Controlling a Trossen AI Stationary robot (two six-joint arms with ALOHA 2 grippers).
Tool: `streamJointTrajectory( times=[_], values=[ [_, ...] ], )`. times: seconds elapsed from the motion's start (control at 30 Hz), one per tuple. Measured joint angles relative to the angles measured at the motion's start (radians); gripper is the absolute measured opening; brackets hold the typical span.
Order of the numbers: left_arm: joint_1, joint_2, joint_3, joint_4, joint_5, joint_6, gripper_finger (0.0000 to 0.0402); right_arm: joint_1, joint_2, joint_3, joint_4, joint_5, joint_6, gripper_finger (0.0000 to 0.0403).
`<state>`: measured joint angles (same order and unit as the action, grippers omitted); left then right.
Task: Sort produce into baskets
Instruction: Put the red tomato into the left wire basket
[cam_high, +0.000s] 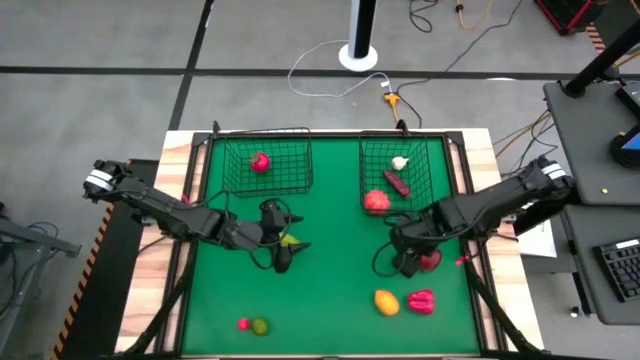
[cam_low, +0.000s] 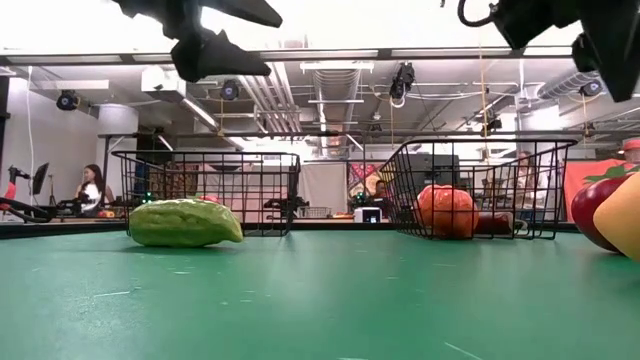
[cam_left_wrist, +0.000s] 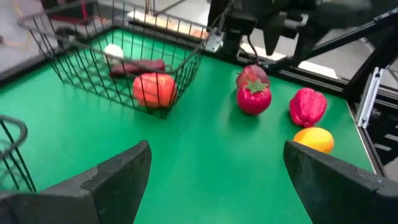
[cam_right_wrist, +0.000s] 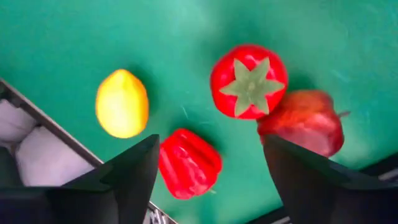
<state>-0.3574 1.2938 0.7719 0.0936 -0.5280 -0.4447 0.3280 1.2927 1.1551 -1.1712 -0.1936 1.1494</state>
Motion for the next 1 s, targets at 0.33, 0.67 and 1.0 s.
streamJointTrajectory(
  times=[0.33,0.67,1.0],
  values=[
    [-0.002,-0.001,0.0,0.036,-0.005,0.054,0.0346,-0.001,0.119,-0.008,0.002,0.03,0.005,0.0329],
    [-0.001,-0.002,0.0,0.036,-0.005,0.081,0.0346,-0.015,0.241,-0.012,0.003,0.039,-0.073,0.0346],
    [0.004,-0.002,0.001,0.084,-0.005,0.14,0.0346,-0.061,0.256,-0.06,0.041,0.034,-0.12,0.0354]
  ],
)
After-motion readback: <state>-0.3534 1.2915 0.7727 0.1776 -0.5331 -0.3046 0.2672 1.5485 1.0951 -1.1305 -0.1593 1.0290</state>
